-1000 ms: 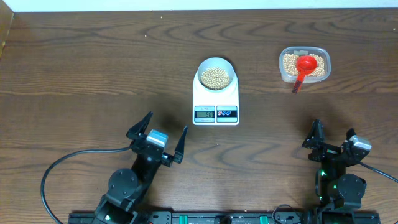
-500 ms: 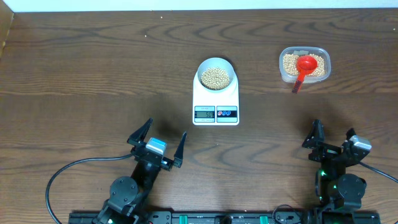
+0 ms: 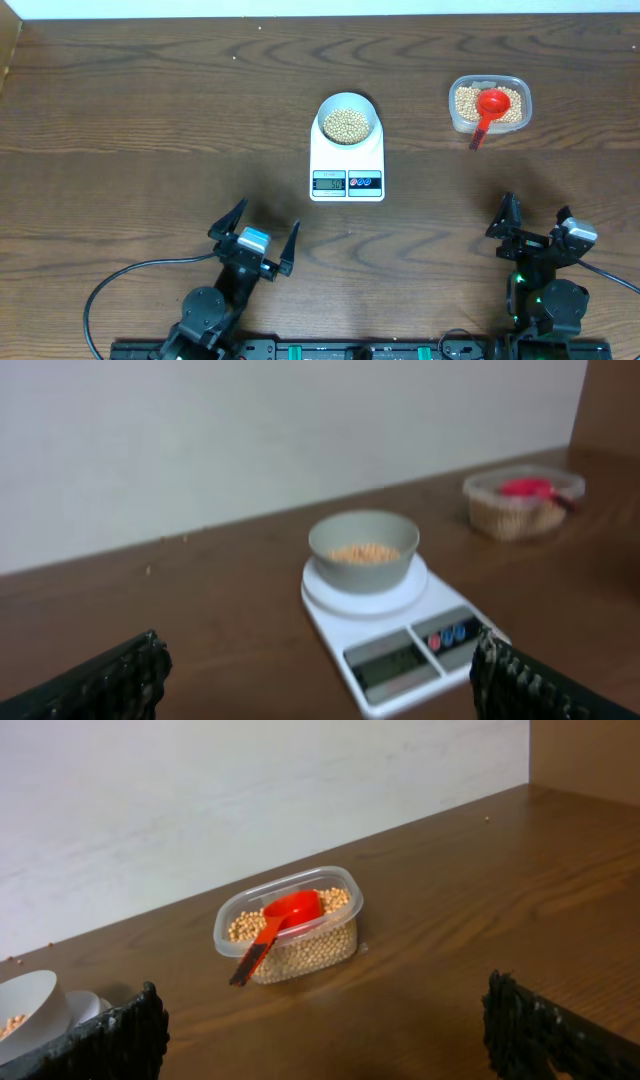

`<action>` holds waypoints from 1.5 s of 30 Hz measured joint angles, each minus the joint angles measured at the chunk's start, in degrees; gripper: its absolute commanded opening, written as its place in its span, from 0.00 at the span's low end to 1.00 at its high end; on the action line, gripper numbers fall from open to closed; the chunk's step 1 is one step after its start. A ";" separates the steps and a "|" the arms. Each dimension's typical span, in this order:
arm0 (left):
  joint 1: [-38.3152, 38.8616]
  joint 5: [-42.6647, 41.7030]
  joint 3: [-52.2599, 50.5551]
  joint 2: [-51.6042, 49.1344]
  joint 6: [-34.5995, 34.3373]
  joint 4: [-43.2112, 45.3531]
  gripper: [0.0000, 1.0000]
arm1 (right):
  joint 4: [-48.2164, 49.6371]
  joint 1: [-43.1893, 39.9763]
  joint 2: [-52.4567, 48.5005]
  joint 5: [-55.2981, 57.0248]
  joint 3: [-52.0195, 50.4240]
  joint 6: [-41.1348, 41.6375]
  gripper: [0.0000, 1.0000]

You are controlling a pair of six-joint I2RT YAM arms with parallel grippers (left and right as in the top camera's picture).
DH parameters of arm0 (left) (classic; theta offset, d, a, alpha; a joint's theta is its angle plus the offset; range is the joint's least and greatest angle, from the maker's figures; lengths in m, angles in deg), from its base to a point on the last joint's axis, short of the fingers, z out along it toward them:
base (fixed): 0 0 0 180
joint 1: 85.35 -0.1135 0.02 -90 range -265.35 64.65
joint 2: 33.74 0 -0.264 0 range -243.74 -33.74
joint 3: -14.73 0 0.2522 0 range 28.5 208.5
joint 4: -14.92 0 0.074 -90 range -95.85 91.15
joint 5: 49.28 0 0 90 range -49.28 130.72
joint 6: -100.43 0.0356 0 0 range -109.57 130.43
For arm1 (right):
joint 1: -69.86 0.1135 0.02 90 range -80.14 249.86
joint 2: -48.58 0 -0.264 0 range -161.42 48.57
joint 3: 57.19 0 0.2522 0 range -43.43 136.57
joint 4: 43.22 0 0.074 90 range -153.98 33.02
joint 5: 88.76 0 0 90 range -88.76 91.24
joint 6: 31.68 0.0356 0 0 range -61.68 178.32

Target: Scoop item into bowl and weigh 50g on scale

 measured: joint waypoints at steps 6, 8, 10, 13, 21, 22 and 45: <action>-3.80 0.11 0.17 0.02 2.75 -1.90 0.98 | -0.02 0.00 0.00 -0.02 0.00 0.00 0.99; -6.88 0.17 0.28 0.02 3.85 -2.29 0.98 | 0.00 0.00 0.00 -0.02 0.00 0.00 0.99; -9.99 0.20 0.33 0.02 4.33 -2.56 0.98 | -0.02 0.00 0.00 -0.02 0.00 0.00 0.99; -15.41 0.20 0.35 0.02 5.03 -2.60 0.98 | 0.00 0.00 0.00 -0.02 0.00 0.00 0.99; -21.20 0.20 0.39 0.02 5.22 -2.73 0.98 | 0.00 0.00 0.00 0.00 0.00 0.00 0.99; -21.20 0.20 0.39 0.02 5.22 -2.73 0.98 | -0.02 0.00 0.00 -0.02 0.00 0.00 0.99; -21.20 0.20 0.42 0.02 5.22 -2.78 0.98 | -0.02 0.00 0.00 0.00 0.00 0.00 0.99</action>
